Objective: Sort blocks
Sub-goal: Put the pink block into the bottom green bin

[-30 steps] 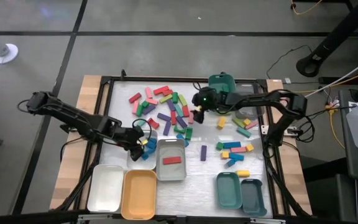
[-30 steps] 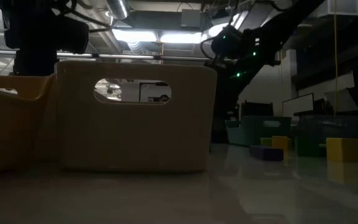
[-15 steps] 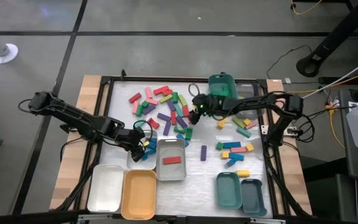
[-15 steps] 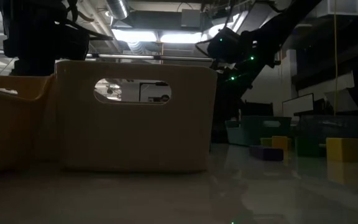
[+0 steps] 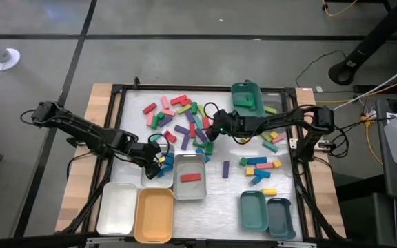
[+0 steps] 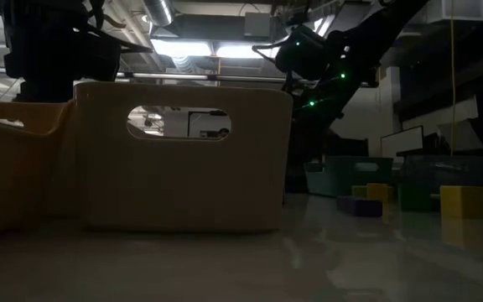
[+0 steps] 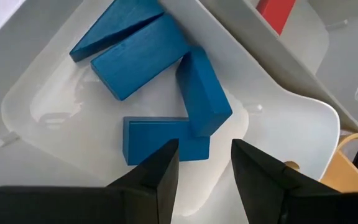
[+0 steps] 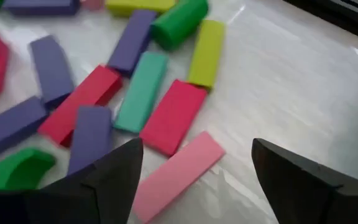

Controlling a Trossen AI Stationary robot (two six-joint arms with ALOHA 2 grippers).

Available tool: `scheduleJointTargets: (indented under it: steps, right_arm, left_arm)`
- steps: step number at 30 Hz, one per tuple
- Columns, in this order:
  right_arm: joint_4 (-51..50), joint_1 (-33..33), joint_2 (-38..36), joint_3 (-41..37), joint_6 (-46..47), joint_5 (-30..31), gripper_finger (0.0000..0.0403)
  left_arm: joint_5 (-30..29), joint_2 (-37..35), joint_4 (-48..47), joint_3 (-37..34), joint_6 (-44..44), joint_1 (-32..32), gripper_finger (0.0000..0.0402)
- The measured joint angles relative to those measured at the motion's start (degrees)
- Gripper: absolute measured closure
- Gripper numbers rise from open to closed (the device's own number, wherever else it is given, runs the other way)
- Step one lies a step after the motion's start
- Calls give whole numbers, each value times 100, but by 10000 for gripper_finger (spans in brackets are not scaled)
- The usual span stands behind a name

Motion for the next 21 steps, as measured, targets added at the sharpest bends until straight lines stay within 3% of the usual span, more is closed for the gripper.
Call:
scheduleJointTargets:
  steps: [16, 21]
  right_arm:
    - [73, 266, 720, 5, 1401, 353, 104]
    - [56, 260, 811, 6, 1453, 324, 104]
  left_arm:
    - [1, -4, -3, 0, 63, 0, 268]
    - [2, -4, -20, 0, 406, 0, 268]
